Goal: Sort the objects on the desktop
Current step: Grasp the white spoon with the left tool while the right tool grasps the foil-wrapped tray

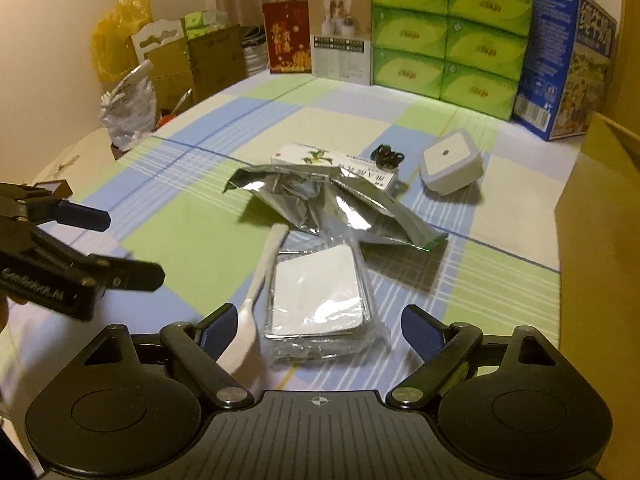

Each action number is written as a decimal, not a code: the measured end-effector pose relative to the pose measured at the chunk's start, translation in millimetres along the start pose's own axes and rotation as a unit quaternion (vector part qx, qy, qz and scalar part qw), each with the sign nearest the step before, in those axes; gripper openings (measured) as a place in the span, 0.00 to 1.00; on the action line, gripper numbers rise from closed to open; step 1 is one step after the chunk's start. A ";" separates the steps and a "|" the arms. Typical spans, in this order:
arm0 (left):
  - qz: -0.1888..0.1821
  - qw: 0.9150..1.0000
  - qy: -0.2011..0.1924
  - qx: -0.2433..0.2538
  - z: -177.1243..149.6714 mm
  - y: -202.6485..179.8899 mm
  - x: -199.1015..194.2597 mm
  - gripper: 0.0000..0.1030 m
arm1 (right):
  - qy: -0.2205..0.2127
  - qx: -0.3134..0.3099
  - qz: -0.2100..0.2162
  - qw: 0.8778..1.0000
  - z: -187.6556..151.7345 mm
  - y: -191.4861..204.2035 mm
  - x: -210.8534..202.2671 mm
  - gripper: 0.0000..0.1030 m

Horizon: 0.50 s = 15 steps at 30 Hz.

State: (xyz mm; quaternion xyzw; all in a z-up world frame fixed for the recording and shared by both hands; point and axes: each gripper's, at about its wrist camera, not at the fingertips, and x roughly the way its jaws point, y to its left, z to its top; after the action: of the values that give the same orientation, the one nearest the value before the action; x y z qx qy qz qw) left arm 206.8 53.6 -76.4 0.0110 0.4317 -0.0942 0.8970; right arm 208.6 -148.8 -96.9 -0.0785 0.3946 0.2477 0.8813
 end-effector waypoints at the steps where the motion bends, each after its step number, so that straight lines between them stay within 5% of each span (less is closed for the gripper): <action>1: -0.003 1.000 0.002 0.000 -0.6 -0.5 1.6 0.98 | 0.001 0.000 -0.001 1.000 0.0 -0.8 3.3 0.83; 15: -0.034 0.999 0.006 0.005 -5.1 -16.7 9.3 0.98 | 0.017 -0.006 -0.010 1.000 -3.6 -3.1 12.0 0.56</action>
State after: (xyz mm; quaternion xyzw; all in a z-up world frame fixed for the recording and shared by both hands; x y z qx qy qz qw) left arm 205.6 36.2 -85.8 0.0014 0.4368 -0.1266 0.8906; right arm 214.6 -148.1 -108.3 -0.0918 0.4070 0.2403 0.8765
